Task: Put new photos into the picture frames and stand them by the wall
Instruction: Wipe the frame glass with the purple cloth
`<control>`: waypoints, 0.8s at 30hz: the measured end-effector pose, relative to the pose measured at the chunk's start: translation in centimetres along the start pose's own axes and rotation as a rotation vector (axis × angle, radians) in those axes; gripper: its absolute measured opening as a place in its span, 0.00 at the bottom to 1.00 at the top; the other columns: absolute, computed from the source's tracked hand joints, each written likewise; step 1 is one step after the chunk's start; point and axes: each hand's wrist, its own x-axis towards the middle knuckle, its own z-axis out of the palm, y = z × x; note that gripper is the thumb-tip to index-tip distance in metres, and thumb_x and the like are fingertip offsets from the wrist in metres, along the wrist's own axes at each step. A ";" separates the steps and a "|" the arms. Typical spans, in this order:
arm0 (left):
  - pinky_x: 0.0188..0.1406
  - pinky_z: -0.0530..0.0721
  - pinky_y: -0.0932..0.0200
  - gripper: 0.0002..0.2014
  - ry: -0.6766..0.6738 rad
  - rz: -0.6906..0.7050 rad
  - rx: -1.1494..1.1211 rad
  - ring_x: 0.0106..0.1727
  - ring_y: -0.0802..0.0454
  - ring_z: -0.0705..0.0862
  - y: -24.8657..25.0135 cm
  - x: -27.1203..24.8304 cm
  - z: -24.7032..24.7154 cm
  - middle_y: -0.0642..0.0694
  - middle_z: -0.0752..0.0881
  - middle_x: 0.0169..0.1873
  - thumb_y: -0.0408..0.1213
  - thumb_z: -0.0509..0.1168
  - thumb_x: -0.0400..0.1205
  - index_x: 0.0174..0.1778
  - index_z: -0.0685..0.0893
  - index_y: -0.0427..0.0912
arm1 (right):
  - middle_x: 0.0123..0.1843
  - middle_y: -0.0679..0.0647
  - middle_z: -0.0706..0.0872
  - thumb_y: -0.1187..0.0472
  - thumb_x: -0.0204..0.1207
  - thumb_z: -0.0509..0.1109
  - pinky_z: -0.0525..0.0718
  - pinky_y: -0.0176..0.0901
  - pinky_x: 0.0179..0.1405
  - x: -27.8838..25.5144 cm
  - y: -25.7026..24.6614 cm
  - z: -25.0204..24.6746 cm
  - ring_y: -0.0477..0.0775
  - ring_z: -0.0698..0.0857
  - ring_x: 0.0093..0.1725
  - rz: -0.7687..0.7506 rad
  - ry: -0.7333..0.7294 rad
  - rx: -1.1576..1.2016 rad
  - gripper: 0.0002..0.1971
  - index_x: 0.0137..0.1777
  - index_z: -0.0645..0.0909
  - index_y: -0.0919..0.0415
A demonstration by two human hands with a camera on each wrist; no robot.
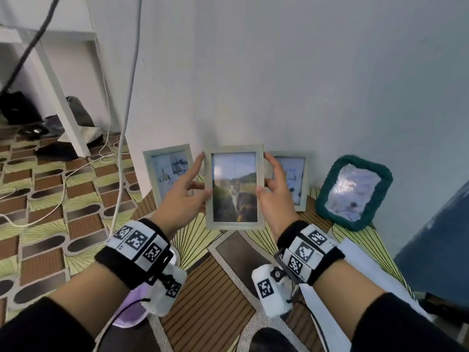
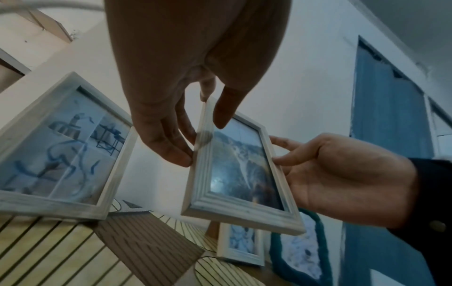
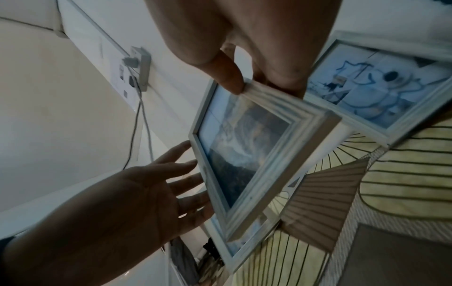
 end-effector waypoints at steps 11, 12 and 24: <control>0.36 0.89 0.48 0.38 0.116 -0.018 0.089 0.32 0.53 0.83 -4.9 10.9 2.0 0.60 0.83 0.47 0.33 0.60 0.87 0.75 0.54 0.84 | 0.75 0.63 0.72 0.83 0.77 0.49 0.85 0.68 0.60 10.8 5.5 1.6 0.70 0.80 0.67 0.006 0.084 -0.122 0.48 0.67 0.63 0.18; 0.33 0.89 0.51 0.39 0.114 -0.016 0.091 0.30 0.56 0.83 -5.1 11.3 2.0 0.62 0.82 0.48 0.32 0.59 0.86 0.74 0.53 0.85 | 0.72 0.63 0.73 0.83 0.77 0.49 0.87 0.66 0.55 11.3 6.0 1.8 0.69 0.83 0.61 0.005 0.086 -0.132 0.47 0.68 0.62 0.18; 0.38 0.90 0.37 0.47 0.064 -0.104 0.143 0.45 0.44 0.90 -6.6 12.9 2.3 0.58 0.81 0.52 0.25 0.61 0.82 0.73 0.51 0.87 | 0.83 0.65 0.60 0.81 0.79 0.48 0.77 0.28 0.24 14.5 9.1 1.5 0.69 0.83 0.52 0.068 0.067 -0.222 0.45 0.78 0.52 0.25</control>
